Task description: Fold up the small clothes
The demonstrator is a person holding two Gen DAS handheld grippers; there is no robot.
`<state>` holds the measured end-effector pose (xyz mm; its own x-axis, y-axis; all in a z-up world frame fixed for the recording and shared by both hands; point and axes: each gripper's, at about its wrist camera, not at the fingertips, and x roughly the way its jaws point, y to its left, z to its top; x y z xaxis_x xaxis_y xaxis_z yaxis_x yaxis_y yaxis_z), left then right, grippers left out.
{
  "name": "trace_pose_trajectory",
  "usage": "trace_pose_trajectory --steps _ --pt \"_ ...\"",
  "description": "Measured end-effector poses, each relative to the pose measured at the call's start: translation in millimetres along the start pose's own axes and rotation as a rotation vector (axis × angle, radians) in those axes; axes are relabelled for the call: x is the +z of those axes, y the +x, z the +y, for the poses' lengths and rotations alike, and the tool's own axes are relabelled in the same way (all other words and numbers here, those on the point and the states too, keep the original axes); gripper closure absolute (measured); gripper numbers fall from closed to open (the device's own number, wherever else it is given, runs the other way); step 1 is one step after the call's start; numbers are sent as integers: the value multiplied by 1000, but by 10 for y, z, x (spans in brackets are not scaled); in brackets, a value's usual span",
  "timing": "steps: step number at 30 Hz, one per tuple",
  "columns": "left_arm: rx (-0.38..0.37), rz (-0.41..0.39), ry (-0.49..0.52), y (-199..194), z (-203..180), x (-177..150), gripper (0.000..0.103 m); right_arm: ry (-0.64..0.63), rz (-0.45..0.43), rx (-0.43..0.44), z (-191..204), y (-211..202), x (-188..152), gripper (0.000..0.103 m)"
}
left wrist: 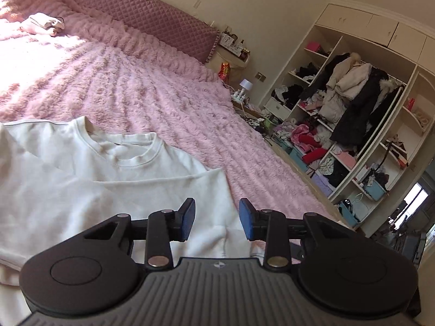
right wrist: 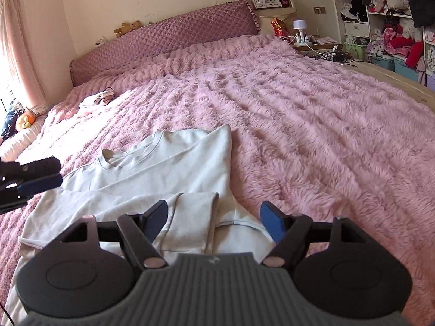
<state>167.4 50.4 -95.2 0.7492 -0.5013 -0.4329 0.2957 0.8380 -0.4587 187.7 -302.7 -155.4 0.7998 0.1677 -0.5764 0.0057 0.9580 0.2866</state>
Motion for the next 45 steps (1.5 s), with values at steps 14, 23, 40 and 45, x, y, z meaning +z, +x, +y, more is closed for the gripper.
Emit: trace_pose_trajectory --steps 14,23,40,45 --pt "544 116 132 -873 1224 -98 62 187 157 84 53 933 -33 55" --pt "573 264 516 -458 1154 -313 54 136 156 104 131 851 16 98" --pt "580 71 388 -669 1045 -242 98 98 20 80 221 479 248 102" --pt "612 150 184 -502 1313 -350 100 91 94 21 89 619 106 102"
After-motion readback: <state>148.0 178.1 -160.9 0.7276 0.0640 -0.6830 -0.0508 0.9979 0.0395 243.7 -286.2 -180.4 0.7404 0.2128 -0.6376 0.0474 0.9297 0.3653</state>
